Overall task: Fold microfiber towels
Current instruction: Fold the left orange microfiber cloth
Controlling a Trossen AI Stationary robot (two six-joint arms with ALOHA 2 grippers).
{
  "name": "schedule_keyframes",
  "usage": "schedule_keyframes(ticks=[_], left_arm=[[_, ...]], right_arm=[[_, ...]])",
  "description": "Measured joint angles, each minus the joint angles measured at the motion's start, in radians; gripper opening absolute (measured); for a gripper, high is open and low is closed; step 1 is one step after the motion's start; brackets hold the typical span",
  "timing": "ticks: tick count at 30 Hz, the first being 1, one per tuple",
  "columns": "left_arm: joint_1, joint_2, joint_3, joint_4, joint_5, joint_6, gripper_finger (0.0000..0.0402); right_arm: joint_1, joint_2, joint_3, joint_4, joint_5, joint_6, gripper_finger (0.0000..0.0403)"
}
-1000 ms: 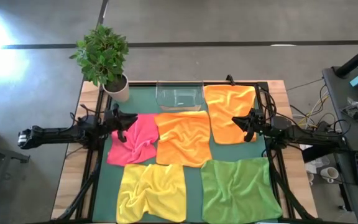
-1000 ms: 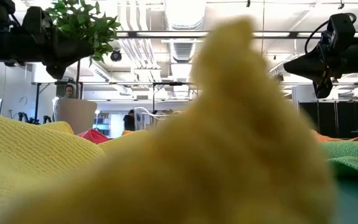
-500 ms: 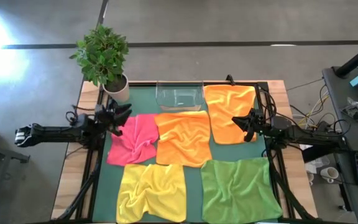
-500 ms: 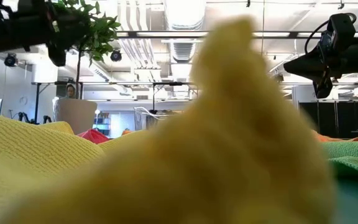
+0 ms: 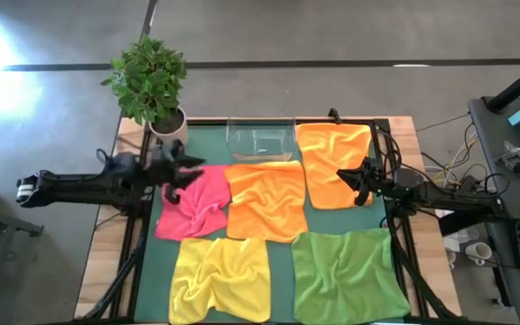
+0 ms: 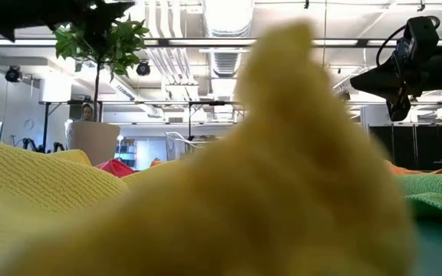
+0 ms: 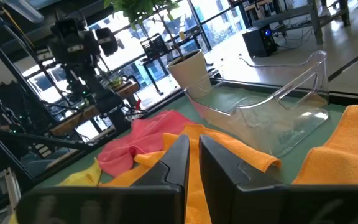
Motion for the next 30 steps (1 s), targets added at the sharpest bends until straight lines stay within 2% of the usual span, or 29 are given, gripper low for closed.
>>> schedule_keyframes(ticks=[4, 7, 13, 30], left_arm=[[0.0, 0.09, 0.127, -0.328, 0.063, 0.002, 0.014], [-0.01, 0.156, 0.176, -0.463, 0.106, 0.059, 0.014], [-0.07, 0.266, 0.229, -0.515, 0.139, 0.125, 0.014], [-0.258, 0.584, 0.257, -0.514, 0.141, 0.123, 0.014]], right_arm=[[0.0, 0.0, 0.0, 0.0, 0.0, 0.0, 0.0028], [0.0, 0.0, 0.0, 0.0, 0.0, 0.0, 0.0028], [0.0, 0.0, 0.0, 0.002, 0.0, 0.0, 0.0028], [0.0, 0.0, 0.0, 0.002, 0.0, 0.0, 0.0028]])
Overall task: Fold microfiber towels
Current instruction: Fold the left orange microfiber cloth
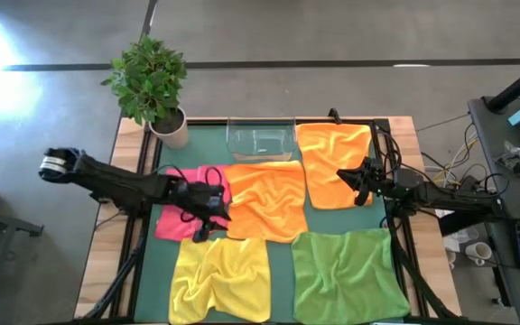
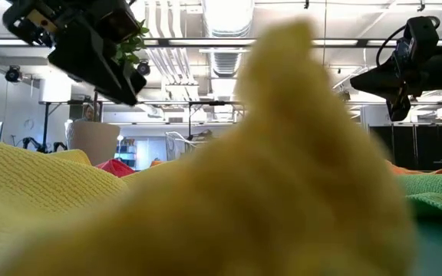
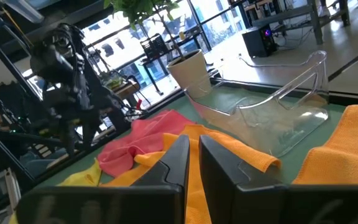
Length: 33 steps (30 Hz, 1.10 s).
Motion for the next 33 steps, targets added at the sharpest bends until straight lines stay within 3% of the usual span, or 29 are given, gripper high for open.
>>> schedule_keyframes(ticks=[15, 33], left_arm=[[-0.031, 0.32, 0.132, 0.0, -0.003, -0.002, 0.014], [-0.044, 0.358, 0.119, -0.065, -0.031, -0.001, 0.014]], right_arm=[[0.0, 0.0, 0.0, 0.001, 0.0, 0.0, 0.0028], [0.0, 0.0, 0.0, 0.001, -0.001, 0.0, 0.0028]])
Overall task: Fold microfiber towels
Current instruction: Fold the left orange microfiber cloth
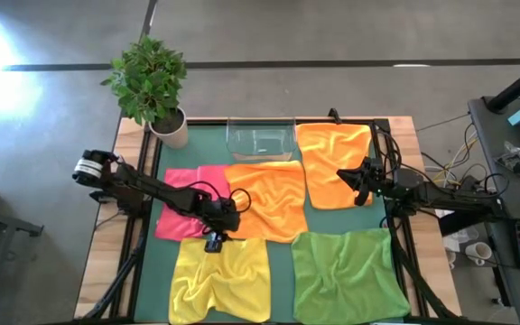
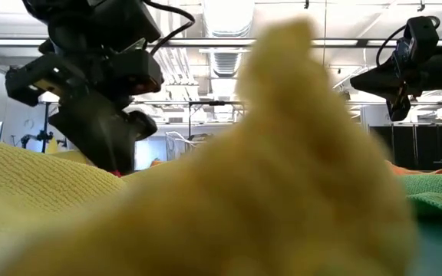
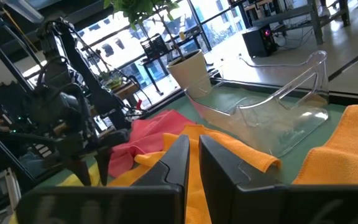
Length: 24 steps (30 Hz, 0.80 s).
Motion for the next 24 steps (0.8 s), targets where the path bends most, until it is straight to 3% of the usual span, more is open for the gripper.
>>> schedule_keyframes(ticks=[12, 24], left_arm=[[0.001, 0.002, -0.028, 0.004, -0.042, 0.001, 0.014], [0.0, 0.085, -0.011, 0.014, -0.062, -0.04, 0.0136]], right_arm=[[0.0, 0.0, 0.0, 0.0, 0.0, 0.0, 0.0028], [0.0, 0.0, 0.0, 0.0, 0.0, 0.0, 0.0028]])
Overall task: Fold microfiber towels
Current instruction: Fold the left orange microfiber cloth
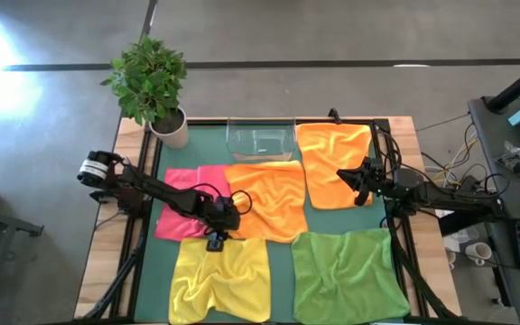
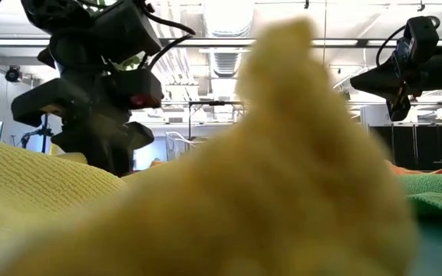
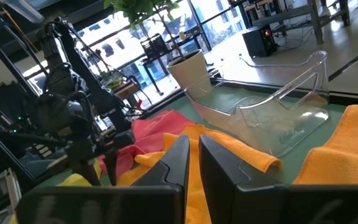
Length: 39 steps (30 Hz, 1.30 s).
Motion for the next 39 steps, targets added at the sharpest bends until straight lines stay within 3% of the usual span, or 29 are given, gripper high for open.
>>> schedule_keyframes(ticks=[4, 12, 20, 33, 39], left_arm=[[0.0, -0.003, 0.0, 0.0, -0.023, -0.064, 0.0107], [0.002, -0.003, 0.001, -0.004, -0.044, -0.068, 0.0007], [0.005, -0.019, 0.015, -0.02, -0.045, -0.167, 0.0001], [0.008, -0.15, 0.017, -0.045, -0.046, -0.301, 0.0], [0.008, -0.197, 0.017, -0.102, -0.125, -0.355, 0.0]], right_arm=[[0.0, 0.0, 0.0, 0.0, 0.0, 0.0, 0.0028], [0.0, 0.0, 0.0, 0.0, 0.0, 0.0, 0.0028], [0.0, 0.0, 0.0, 0.0, 0.0, 0.0, 0.0028], [0.0, 0.0, 0.0, 0.0, 0.0, 0.002, 0.0028], [0.0, 0.0, 0.0, 0.001, 0.0, 0.206, 0.0028]])
